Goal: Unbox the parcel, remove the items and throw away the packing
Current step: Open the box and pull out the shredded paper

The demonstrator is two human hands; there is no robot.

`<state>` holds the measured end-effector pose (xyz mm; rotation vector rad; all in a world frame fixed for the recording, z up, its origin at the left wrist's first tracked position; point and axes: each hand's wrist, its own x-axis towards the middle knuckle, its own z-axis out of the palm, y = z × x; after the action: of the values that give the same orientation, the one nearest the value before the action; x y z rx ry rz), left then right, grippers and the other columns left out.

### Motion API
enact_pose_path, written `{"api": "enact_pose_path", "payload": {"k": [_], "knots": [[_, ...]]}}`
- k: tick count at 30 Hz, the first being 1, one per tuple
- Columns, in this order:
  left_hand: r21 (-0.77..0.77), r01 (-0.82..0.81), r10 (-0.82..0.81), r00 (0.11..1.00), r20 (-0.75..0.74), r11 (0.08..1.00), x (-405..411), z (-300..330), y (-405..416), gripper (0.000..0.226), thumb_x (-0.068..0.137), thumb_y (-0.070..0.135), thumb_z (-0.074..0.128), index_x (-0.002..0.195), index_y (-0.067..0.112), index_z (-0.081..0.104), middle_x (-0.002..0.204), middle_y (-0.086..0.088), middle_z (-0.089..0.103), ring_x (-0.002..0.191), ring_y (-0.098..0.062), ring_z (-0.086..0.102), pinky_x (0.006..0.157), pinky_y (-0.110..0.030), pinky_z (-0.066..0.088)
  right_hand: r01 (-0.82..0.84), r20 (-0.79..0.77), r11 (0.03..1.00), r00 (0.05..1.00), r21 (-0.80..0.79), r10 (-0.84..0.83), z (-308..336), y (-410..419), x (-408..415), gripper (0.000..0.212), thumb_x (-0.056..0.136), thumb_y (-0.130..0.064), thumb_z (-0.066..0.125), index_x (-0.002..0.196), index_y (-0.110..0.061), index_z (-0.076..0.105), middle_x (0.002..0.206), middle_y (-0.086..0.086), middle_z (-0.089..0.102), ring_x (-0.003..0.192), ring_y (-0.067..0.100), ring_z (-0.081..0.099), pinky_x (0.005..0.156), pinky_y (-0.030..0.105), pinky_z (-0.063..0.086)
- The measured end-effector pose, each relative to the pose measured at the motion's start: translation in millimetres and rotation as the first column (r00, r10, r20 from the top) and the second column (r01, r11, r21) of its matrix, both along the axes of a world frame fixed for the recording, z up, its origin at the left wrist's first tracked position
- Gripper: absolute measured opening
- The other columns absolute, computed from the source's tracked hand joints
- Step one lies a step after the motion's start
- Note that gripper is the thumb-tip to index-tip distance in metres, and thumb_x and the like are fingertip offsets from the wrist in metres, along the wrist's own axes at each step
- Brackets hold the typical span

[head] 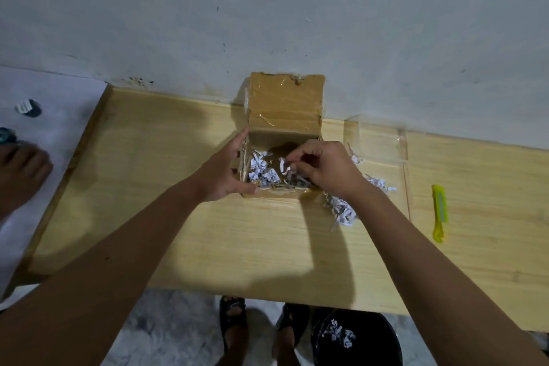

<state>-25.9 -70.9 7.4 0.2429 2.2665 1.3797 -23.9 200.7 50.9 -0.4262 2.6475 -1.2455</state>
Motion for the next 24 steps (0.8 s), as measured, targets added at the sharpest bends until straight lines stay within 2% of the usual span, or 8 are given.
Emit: {"api": "enact_pose_path", "payload": {"k": [3,6,11,13,16,19,21,24], "knots": [[0.004,-0.001,0.001,1.000,0.011,1.000,1,2,0,0.140,0.055,0.042,0.096,0.163,0.044,0.007,0.172,0.009,0.020,0.152,-0.028,0.031,0.112,-0.050,0.048,-0.125,0.013,0.971,0.992,0.206,0.125,-8,-20,-11,0.018,0.087,-0.018,0.081,0.105,-0.014,0.078,0.104,-0.001,0.075,0.091,0.013,0.069,0.086,0.030,0.057],[0.013,0.001,-0.001,1.000,0.002,1.000,2,2,0,0.140,0.055,0.042,0.095,0.163,0.045,0.007,0.172,0.013,0.017,0.152,-0.028,0.031,0.112,-0.051,0.047,-0.285,0.128,0.845,0.958,0.452,0.255,-15,-34,-19,0.039,0.088,-0.026,0.078,0.124,-0.014,0.069,0.121,0.008,0.068,0.111,0.030,0.064,0.094,0.040,0.053],[0.004,-0.030,0.030,0.999,-0.012,1.000,5,0,0,0.135,0.063,0.026,0.098,0.162,0.047,0.009,0.172,0.012,0.016,0.153,-0.028,0.029,0.112,-0.048,0.047,-0.432,0.340,0.769,0.893,0.471,0.293,-18,-46,-32,0.067,0.094,-0.025,0.070,0.155,-0.028,0.041,0.142,0.013,0.052,0.134,0.033,0.051,0.111,0.041,0.043],[-0.005,-0.033,0.032,0.999,-0.021,0.999,6,1,0,0.135,0.064,0.025,0.098,0.162,0.046,0.008,0.172,0.012,0.016,0.153,-0.028,0.028,0.112,-0.049,0.046,-0.468,0.400,0.772,0.866,0.430,0.302,-13,-47,-37,0.069,0.096,-0.029,0.070,0.157,-0.029,0.038,0.148,0.013,0.047,0.138,0.033,0.046,0.112,0.034,0.038],[-0.014,-0.032,0.031,0.999,-0.033,0.999,6,2,1,0.134,0.064,0.026,0.098,0.163,0.045,0.008,0.171,0.013,0.017,0.152,-0.024,0.029,0.115,-0.051,0.044,-0.408,0.439,0.864,0.861,0.296,0.257,-16,-48,-41,0.068,0.093,-0.024,0.075,0.154,-0.028,0.045,0.149,0.007,0.046,0.138,0.026,0.046,0.102,0.021,0.033],[-0.028,-0.021,0.019,0.998,-0.061,0.999,7,2,2,0.135,0.063,0.032,0.096,0.164,0.039,0.008,0.171,0.010,0.021,0.151,-0.017,0.031,0.119,-0.050,0.041,-0.292,0.492,0.948,0.848,0.125,0.196,-33,-55,-35,0.066,0.089,-0.005,0.077,0.149,-0.020,0.053,0.128,-0.001,0.054,0.122,0.023,0.057,0.094,0.021,0.044],[-0.031,-0.013,0.011,0.998,-0.056,0.999,8,2,1,0.135,0.063,0.032,0.097,0.164,0.041,0.008,0.171,0.011,0.021,0.151,-0.020,0.033,0.117,-0.051,0.043,-0.198,0.493,0.980,0.854,0.008,0.169,-37,-58,-31,0.062,0.086,-0.001,0.079,0.143,-0.012,0.058,0.120,-0.004,0.059,0.111,0.016,0.060,0.086,0.015,0.051],[-0.029,-0.024,0.023,0.999,-0.032,0.999,7,2,1,0.133,0.066,0.023,0.098,0.162,0.046,0.008,0.170,0.015,0.019,0.150,-0.024,0.033,0.107,-0.042,0.050,-0.072,0.381,0.997,0.921,-0.037,0.080,-37,-51,-31,0.056,0.080,-0.021,0.088,0.132,-0.022,0.067,0.123,0.000,0.066,0.105,0.019,0.066,0.094,0.030,0.057]]}}
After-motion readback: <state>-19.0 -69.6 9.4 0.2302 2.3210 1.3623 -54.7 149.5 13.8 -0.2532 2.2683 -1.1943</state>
